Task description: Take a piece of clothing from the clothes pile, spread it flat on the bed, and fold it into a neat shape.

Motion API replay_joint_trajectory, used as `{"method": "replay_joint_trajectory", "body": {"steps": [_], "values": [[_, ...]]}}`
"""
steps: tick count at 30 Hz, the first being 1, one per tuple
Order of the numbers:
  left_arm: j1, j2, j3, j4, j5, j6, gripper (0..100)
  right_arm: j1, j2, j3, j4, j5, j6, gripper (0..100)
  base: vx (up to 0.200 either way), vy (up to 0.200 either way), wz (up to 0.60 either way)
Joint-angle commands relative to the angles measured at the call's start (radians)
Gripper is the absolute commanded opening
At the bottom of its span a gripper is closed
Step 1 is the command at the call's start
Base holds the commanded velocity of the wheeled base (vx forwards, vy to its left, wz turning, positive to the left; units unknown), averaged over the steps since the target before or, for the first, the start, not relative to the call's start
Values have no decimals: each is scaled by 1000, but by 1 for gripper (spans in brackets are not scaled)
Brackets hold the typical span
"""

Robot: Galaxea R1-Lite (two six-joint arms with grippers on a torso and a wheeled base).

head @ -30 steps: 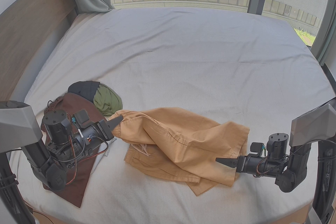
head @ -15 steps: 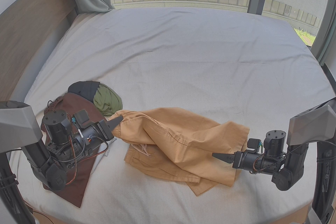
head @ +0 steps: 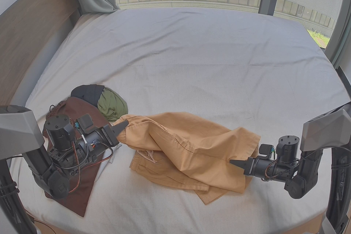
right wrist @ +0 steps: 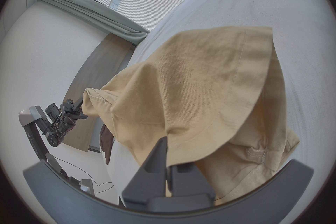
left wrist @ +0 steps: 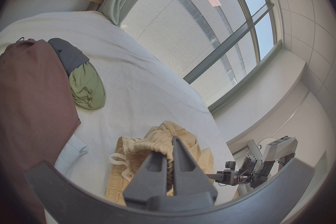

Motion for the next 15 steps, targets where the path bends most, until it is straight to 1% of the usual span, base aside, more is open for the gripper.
{"method": "replay_joint_trajectory", "body": {"steps": [1, 5, 15], "values": [[1, 1, -2, 0, 0, -1, 0, -4, -19, 2, -2, 1, 0, 0, 0, 0, 0], [3, 3, -6, 0, 0, -2, 0, -17, -83, 16, -1, 3, 0, 0, 0, 0, 0], [9, -5, -40, -2, 0, -5, 0, -20, -220, 32, 2, 3, 4, 0, 0, 0, 0]]}}
